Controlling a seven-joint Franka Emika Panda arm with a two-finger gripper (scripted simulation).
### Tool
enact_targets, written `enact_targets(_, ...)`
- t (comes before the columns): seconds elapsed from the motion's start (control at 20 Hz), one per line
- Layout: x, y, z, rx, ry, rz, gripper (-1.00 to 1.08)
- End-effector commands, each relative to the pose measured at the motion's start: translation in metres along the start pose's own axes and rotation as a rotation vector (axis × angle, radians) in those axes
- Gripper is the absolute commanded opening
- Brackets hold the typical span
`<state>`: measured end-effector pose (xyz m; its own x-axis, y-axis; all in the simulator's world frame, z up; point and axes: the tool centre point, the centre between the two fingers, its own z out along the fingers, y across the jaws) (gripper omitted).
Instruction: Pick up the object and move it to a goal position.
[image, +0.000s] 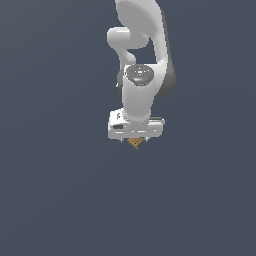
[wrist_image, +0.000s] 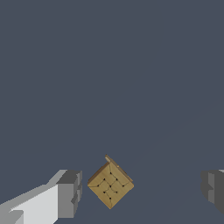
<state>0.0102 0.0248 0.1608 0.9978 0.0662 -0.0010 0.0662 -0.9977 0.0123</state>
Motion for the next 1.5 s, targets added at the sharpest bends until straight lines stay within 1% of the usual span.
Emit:
enact_targets(0.0, 0.000, 0.000, 0.000, 0.000, 0.000, 0.000, 1.00)
enact_targets(0.15, 0.000, 0.005, 0.000, 0.000, 0.001, 0.006, 1.00)
enact_targets(0.4, 0.001, 0.029, 0.000, -0.002, 0.004, 0.036, 1.00)
enact_targets(0.55, 0.001, 0.037, 0.000, -0.003, 0.005, 0.047, 1.00)
enact_targets(1.0, -0.002, 0.034, 0.005, -0.003, 0.004, 0.010, 1.00)
enact_targets(1.25, -0.008, 0.029, 0.016, -0.005, 0.003, -0.063, 1.00)
enact_targets(1.45, -0.016, 0.023, 0.028, -0.006, 0.002, -0.150, 1.00)
